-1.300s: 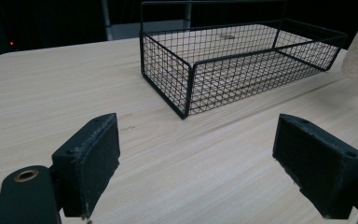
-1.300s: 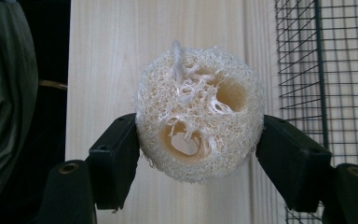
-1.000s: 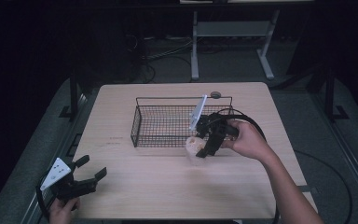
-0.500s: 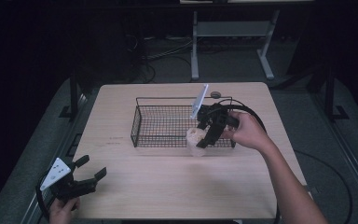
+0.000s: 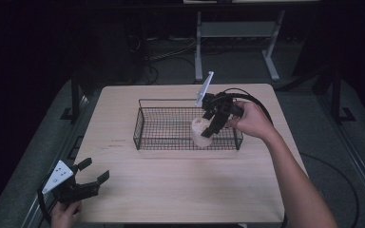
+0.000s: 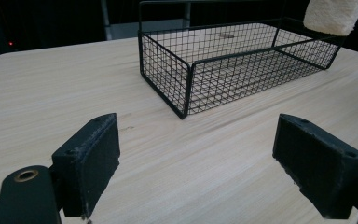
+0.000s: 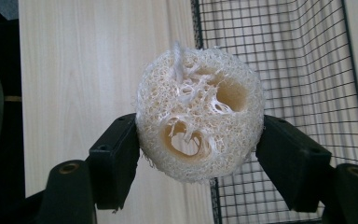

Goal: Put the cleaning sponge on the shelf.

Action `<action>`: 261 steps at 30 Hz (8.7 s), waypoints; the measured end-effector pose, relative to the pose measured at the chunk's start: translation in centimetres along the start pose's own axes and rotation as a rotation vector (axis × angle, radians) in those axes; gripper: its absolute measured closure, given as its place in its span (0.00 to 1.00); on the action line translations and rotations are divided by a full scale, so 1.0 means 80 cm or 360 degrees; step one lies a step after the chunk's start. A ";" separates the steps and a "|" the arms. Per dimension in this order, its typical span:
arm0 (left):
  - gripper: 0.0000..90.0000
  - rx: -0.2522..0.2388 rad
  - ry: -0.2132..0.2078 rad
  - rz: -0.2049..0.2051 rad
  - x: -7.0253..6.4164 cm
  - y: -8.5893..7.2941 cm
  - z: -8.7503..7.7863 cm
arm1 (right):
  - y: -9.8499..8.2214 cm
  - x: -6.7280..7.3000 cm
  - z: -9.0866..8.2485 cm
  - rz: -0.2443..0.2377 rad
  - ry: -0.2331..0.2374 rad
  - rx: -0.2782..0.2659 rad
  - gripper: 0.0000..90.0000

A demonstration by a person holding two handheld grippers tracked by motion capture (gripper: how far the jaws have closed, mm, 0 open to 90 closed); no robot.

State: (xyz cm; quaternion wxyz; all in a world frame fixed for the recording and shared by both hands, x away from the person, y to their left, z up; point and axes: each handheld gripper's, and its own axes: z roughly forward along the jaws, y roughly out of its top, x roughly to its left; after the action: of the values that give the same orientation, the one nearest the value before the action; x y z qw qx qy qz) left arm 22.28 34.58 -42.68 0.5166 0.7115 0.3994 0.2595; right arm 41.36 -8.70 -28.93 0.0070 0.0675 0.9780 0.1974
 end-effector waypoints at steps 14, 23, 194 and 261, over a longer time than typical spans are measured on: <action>0.15 -0.0006 -0.0001 -0.0003 0.001 0.000 0.000 | 0.004 -0.034 -0.006 0.0073 -0.0028 0.0021 0.34; 0.15 0.0009 -0.0008 0.0011 -0.001 0.001 0.001 | 0.004 -0.052 -0.003 0.0129 -0.0050 -0.0003 0.34; 0.15 0.0018 0.0010 0.0021 -0.001 -0.001 -0.001 | -0.066 -0.012 0.034 0.0221 -0.0019 -0.0020 0.20; 0.15 0.0032 -0.0007 0.0028 -0.005 -0.001 0.001 | -0.137 0.087 0.064 0.0183 -0.0022 -0.0056 0.20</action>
State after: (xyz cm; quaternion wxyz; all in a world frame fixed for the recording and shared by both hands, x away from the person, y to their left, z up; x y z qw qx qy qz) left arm 22.11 34.19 -42.79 0.5079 0.7208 0.3946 0.2584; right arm 33.24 -15.78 -37.80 0.0034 0.1249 0.9688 0.2141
